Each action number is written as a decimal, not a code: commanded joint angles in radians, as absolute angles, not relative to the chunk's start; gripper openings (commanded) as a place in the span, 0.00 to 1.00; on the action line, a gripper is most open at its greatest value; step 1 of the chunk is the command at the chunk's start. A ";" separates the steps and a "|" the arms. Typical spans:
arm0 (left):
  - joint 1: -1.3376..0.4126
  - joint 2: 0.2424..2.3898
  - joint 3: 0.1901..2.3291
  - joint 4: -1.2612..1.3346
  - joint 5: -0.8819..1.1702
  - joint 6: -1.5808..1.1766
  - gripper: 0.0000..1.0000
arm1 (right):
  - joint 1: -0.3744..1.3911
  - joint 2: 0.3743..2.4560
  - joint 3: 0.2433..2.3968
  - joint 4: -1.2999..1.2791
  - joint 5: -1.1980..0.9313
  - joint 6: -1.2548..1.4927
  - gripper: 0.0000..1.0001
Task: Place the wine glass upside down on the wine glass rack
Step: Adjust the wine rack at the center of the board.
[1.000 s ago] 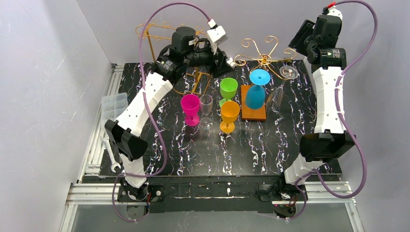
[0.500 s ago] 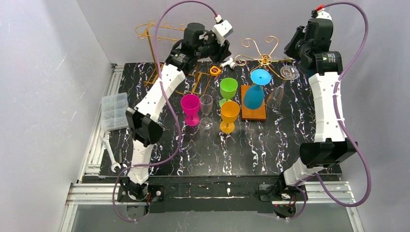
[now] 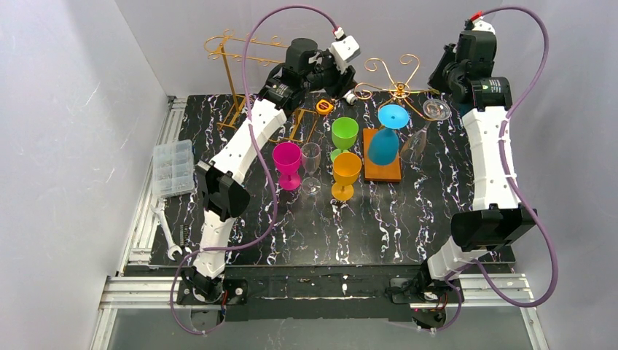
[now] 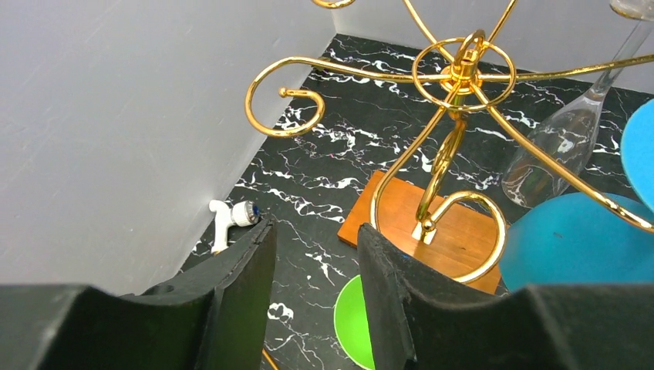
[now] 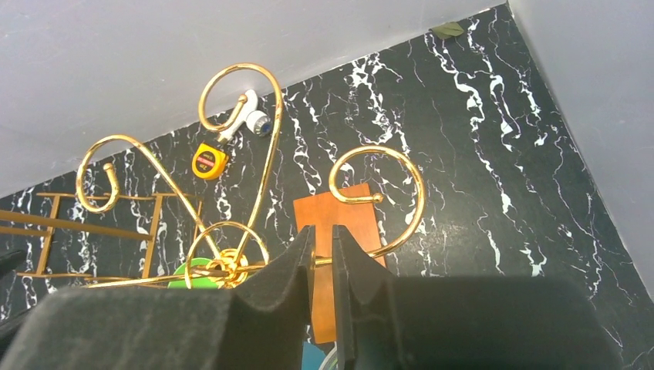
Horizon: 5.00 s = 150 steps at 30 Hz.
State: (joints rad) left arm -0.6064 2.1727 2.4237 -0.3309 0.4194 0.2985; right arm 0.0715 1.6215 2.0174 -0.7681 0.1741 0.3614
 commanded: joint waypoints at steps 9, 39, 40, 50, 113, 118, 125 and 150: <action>-0.630 2.088 2.359 -0.287 0.562 0.245 0.43 | 0.060 1.642 1.990 -0.760 0.198 0.337 0.20; -0.581 1.802 2.184 -0.494 0.543 0.215 0.85 | 0.071 1.595 2.017 -0.782 0.175 0.328 0.30; -0.566 1.822 2.231 -0.487 0.549 0.163 0.85 | 0.071 1.595 2.012 -0.779 0.176 0.330 0.27; -0.537 2.114 2.554 -0.338 0.607 -0.200 0.81 | 0.071 1.575 1.984 -0.765 0.209 0.333 0.25; -0.668 1.819 2.060 -0.283 0.548 -0.240 0.67 | 0.041 1.635 2.067 -0.649 0.106 0.328 0.44; -0.607 1.823 2.100 -0.305 0.425 -0.249 0.74 | 0.044 1.601 2.046 -0.624 0.059 0.356 0.46; -0.554 2.035 2.306 -0.159 0.482 -0.381 0.75 | 0.046 1.581 2.027 -0.634 0.054 0.360 0.44; -0.574 2.274 2.464 0.088 0.477 -0.540 0.59 | 0.046 1.507 1.799 -0.506 0.046 0.385 0.39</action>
State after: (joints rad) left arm -0.5755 2.2608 2.4016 0.0334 0.4866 -0.5087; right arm 0.0422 1.5509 1.7950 -0.5858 0.0521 0.3714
